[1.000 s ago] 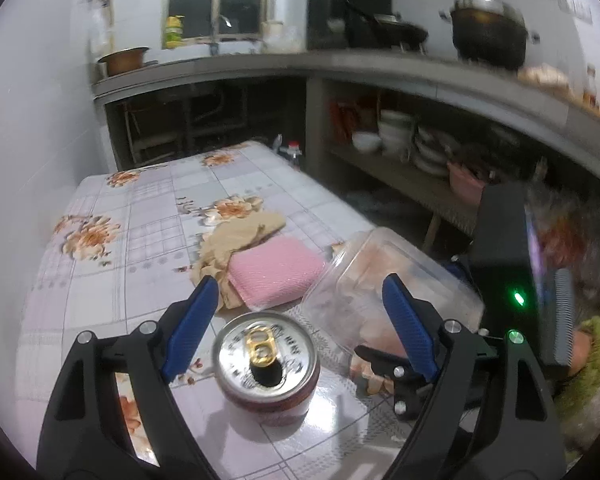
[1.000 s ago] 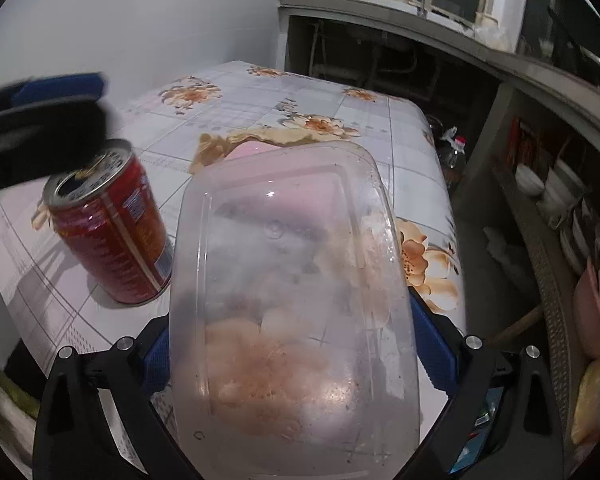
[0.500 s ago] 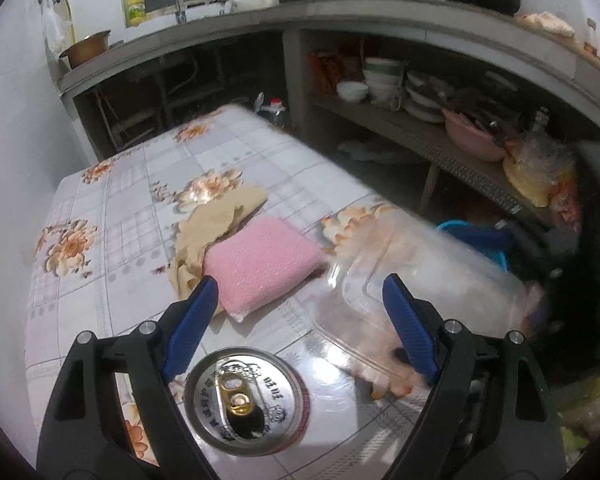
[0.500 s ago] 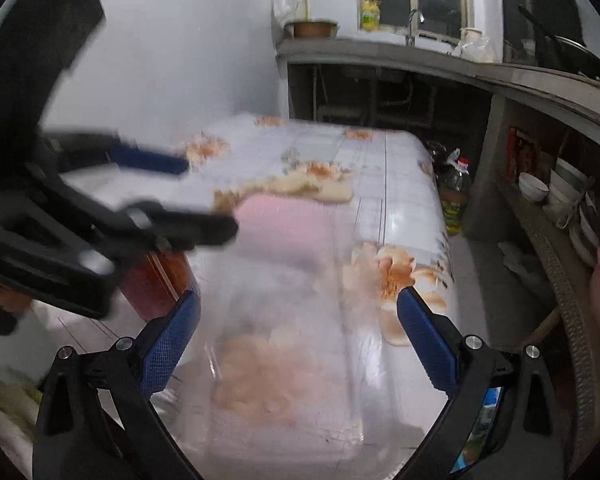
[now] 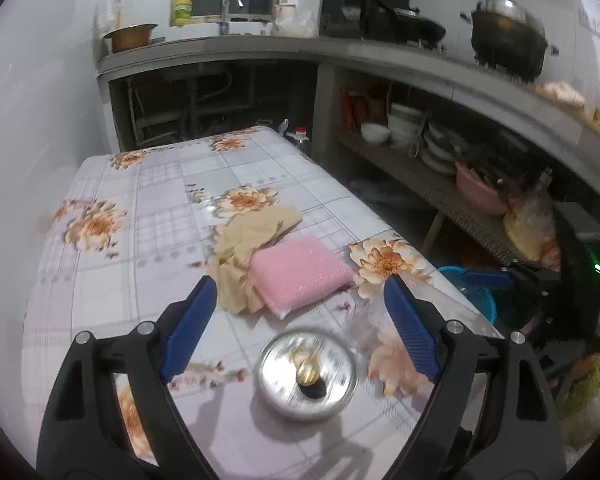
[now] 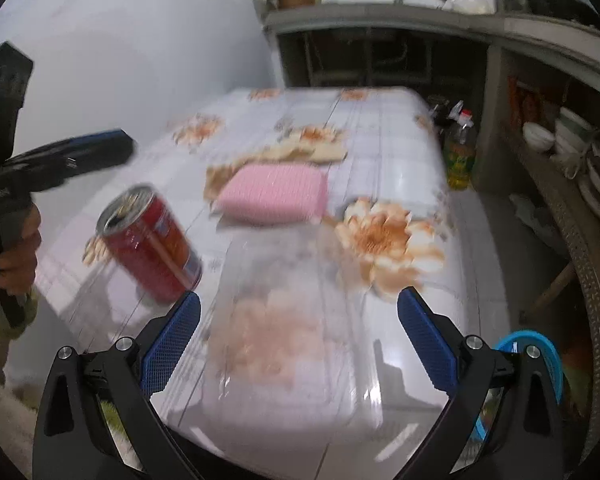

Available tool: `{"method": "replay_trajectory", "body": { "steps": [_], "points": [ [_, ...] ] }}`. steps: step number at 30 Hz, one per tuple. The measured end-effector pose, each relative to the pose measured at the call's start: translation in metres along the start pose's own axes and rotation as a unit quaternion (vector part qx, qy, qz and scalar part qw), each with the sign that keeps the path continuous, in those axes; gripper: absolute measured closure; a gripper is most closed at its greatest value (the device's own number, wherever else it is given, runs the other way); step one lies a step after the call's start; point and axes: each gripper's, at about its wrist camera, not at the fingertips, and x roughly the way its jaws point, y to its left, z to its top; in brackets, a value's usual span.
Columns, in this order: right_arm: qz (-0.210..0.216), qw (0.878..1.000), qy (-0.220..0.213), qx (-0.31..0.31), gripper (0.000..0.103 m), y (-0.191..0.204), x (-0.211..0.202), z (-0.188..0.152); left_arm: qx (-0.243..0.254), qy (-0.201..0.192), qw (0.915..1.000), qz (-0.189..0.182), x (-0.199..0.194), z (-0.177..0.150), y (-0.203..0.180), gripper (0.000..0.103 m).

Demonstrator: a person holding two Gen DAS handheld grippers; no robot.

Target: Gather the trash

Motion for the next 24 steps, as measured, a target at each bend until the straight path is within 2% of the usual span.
{"method": "replay_trajectory", "body": {
  "steps": [2, 5, 9, 11, 14, 16, 19, 22, 24],
  "points": [
    [-0.007, 1.000, 0.030, -0.007, 0.007, 0.005, 0.002, -0.001, -0.004, -0.002, 1.0000, -0.008, -0.011, -0.013, 0.008, 0.019],
    [-0.037, 0.996, 0.076, -0.022, 0.007, 0.011, 0.010, 0.001, 0.005, 0.022, 0.9996, -0.014, -0.016, -0.034, 0.012, 0.017],
    [-0.039, 0.990, 0.136, -0.012, 0.007, 0.009, 0.025, 0.004, 0.013, 0.054, 0.9984, -0.006, -0.011, -0.059, 0.009, 0.017],
    [-0.035, 0.989, 0.145, -0.002, 0.007, 0.009, 0.027, 0.008, 0.005, 0.061, 0.9981, -0.008, -0.009, -0.066, 0.009, 0.017],
    [-0.026, 0.991, 0.129, 0.025, 0.007, 0.006, 0.014, 0.015, -0.012, 0.055, 0.9982, -0.017, -0.009, -0.070, 0.010, 0.017],
    [-0.038, 0.992, 0.111, 0.047, 0.006, 0.002, 0.000, 0.020, -0.015, 0.051, 0.9984, -0.018, -0.010, -0.071, 0.012, 0.017],
    [-0.102, 0.990, 0.089, 0.050, 0.006, -0.001, -0.015, 0.025, -0.017, 0.048, 0.9985, -0.018, -0.009, -0.072, 0.014, 0.017],
    [-0.175, 0.982, 0.075, -0.001, 0.006, 0.006, -0.023, 0.029, -0.026, 0.051, 0.9981, -0.022, -0.007, -0.073, 0.018, 0.017],
    [-0.195, 0.978, 0.060, -0.031, 0.006, 0.010, -0.031, 0.033, -0.033, 0.050, 0.9979, -0.024, -0.006, -0.073, 0.020, 0.017]
  ]
}}
